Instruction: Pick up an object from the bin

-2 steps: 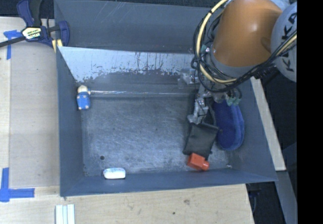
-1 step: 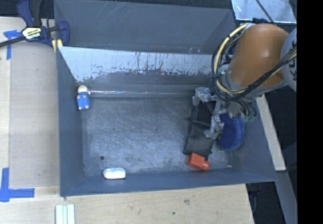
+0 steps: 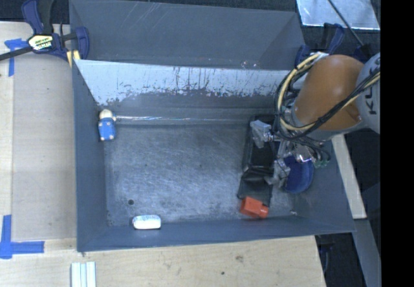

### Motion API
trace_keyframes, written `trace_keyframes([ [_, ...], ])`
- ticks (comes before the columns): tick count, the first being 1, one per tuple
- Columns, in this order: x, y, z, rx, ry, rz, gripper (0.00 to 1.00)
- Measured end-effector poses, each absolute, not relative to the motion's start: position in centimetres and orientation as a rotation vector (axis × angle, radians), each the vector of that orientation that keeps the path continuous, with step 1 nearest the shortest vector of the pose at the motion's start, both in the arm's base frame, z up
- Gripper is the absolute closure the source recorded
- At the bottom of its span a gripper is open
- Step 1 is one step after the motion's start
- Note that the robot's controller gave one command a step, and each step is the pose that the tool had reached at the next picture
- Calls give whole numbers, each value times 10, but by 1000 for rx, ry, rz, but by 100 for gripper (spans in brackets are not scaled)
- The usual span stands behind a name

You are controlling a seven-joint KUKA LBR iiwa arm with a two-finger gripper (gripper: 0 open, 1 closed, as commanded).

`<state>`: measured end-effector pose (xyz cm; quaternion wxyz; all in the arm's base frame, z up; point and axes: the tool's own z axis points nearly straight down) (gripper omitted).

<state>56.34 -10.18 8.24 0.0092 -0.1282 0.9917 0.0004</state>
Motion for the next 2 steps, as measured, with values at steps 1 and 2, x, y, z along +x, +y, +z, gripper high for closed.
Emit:
trace_keyframes([
  [1,557,-103,84,-407,3133,5,100],
  [2,550,-92,232,-408,3103,-6,100],
])
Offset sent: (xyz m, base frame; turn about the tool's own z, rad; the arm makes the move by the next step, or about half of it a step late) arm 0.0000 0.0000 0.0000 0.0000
